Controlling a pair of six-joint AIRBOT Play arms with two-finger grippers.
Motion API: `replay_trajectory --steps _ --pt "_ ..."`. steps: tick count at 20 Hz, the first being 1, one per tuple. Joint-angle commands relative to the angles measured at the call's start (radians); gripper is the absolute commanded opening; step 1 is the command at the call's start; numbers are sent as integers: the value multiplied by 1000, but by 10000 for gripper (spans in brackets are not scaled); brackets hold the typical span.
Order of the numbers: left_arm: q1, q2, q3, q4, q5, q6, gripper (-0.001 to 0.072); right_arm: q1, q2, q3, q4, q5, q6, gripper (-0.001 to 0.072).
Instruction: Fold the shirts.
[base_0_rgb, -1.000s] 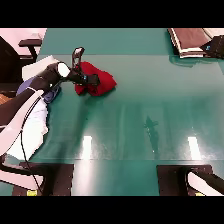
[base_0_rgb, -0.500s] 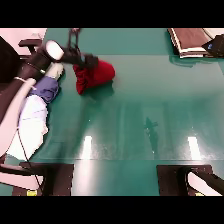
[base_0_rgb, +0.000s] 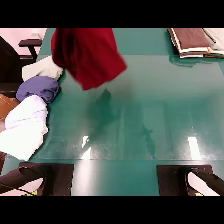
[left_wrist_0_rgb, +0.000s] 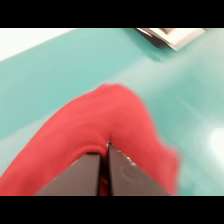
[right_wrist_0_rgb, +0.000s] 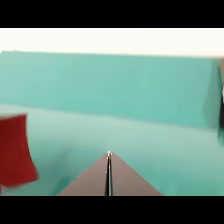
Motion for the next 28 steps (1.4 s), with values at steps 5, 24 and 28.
replay_trajectory --steps 5,24,28 --pt "-322 -264 -2 -8 -73 11 534 0 -1 98 -9 90 0 16" --pt "350 -192 -806 -151 -80 -98 621 0 -8 -105 1 98 0 16" --pt "350 -193 -925 -216 19 -96 620 0 -8 -105 1 98 0 16"
